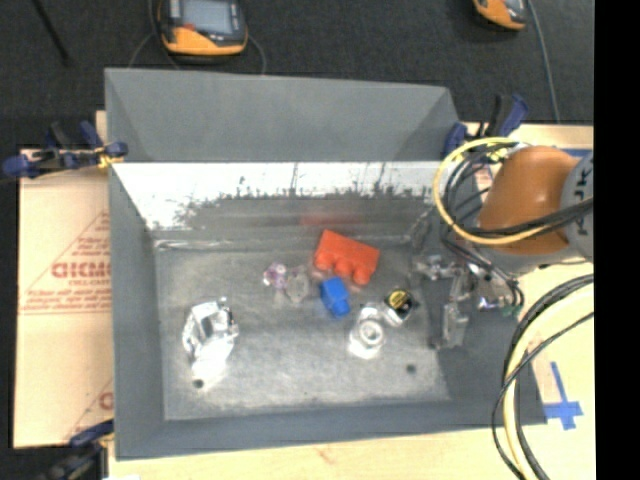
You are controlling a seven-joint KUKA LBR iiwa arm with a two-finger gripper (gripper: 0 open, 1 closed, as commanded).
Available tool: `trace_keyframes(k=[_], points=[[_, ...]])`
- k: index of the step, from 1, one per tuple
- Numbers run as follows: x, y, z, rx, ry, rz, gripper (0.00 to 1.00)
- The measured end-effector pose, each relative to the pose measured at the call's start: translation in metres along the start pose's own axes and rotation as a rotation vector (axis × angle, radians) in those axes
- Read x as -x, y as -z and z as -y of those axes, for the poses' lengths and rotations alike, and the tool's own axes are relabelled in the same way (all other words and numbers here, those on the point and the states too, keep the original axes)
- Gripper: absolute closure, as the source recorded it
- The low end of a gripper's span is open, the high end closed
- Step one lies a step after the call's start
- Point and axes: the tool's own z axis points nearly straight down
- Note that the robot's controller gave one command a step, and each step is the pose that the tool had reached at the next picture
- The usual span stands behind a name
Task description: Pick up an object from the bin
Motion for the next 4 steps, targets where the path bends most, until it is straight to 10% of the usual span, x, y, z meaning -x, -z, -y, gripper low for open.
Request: trace_keyframes(k=[1, 2, 3, 4], points=[[0.008, 0.001, -0.081, -0.001, 0.220, 0.003, 0.00], [0.023, 0.002, -0.035, -0.005, 0.240, 0.008, 0.00], [-0.021, 0.003, -0.012, 0.008, 0.327, 0.009, 0.00], [-0.023, 0.007, -0.086, 0.002, 0.444, 0.003, 0.00]])
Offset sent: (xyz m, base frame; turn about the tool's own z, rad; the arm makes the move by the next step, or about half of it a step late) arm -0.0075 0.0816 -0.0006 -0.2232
